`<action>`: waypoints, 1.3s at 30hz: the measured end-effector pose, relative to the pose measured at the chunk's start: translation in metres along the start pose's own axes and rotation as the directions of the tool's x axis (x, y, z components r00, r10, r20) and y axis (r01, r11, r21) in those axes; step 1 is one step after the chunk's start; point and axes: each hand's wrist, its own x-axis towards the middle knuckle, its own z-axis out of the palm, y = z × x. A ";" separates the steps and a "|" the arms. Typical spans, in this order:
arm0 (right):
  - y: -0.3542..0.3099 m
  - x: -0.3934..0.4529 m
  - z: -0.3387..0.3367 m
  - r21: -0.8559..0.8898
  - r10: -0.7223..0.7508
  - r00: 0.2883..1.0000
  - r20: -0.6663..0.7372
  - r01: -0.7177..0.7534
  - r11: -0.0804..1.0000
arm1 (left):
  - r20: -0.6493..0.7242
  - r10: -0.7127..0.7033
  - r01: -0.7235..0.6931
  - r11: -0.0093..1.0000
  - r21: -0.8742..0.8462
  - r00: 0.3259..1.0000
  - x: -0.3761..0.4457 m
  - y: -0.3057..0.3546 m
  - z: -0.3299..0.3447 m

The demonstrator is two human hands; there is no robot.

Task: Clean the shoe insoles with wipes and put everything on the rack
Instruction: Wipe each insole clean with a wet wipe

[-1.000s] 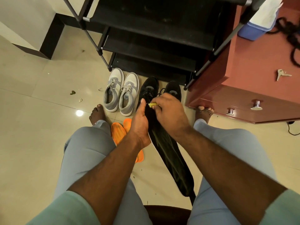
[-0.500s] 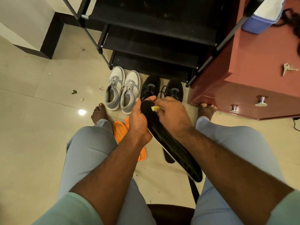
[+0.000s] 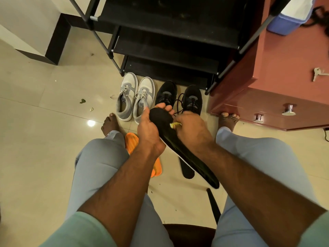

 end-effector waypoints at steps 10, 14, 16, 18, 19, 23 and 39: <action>-0.002 0.006 -0.003 0.190 -0.043 0.989 -0.141 0.069 0.979 | -0.011 -0.040 0.039 0.999 -0.010 0.999 -0.004 -0.004 0.003; 0.006 0.002 -0.004 0.024 0.000 0.998 0.055 -0.001 1.000 | -0.030 -0.009 0.008 0.999 -0.050 1.000 0.000 0.000 0.003; 0.006 0.001 -0.005 0.049 -0.009 1.000 0.025 0.008 0.999 | -0.034 -0.016 0.014 0.999 -0.047 0.999 -0.001 -0.001 0.003; -0.001 0.005 -0.006 0.127 -0.062 0.990 -0.125 0.078 0.989 | -0.004 -0.076 0.075 0.997 -0.019 0.997 -0.007 -0.005 0.003; -0.006 0.009 -0.006 0.160 -0.082 0.979 -0.189 0.113 0.981 | 0.009 -0.119 0.119 0.993 0.004 0.993 -0.011 -0.007 0.005; -0.011 0.015 -0.006 0.164 -0.141 0.968 -0.208 0.176 0.971 | 0.029 -0.140 0.139 0.990 0.031 0.990 -0.016 -0.003 0.007; -0.011 0.005 0.004 0.313 -0.108 0.961 -0.256 0.188 0.931 | 0.031 -0.086 0.083 0.994 0.072 0.996 -0.016 0.000 0.010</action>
